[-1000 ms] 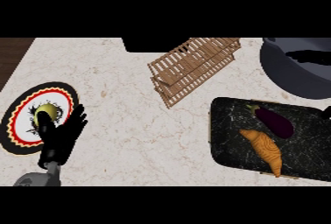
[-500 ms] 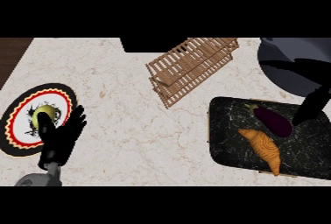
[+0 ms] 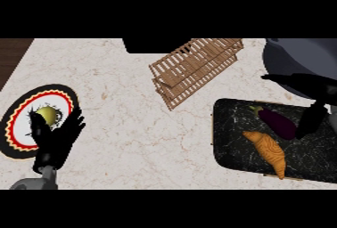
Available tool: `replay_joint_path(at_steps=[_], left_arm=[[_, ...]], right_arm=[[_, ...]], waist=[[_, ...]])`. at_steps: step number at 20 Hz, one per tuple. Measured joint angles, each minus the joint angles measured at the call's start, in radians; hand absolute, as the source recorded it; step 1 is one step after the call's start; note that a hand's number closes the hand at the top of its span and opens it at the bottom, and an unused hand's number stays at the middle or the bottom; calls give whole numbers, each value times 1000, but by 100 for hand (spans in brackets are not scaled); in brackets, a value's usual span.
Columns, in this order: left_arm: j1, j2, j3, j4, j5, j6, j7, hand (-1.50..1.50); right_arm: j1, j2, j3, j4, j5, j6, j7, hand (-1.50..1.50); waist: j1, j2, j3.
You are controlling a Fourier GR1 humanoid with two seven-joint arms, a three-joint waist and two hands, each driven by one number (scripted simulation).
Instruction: Pick the eggplant from the tray and place it in the tiered shelf
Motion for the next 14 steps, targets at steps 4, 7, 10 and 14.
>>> replay_joint_path(at_steps=[4, 7, 10, 14], left_arm=[[-2, -18, 10, 22, -19, -9, -21, 0], [4, -27, 19, 12, -25, -15, -9, 0], [0, -39, 23, 2, -44, -10, 1, 0], [-9, -49, 39, 10, -55, -20, 11, 0]], right_arm=[[24, 43, -19, -30, 69, -22, 35, -150], [68, 60, -35, -59, 117, -39, 29, -150], [104, 97, -48, -93, 158, -47, 45, -150], [107, 125, -64, -46, 235, -67, -1, -150]], waist=[[-1, 0, 0], [-1, 0, 0], [-2, 0, 0], [0, 1, 0]])
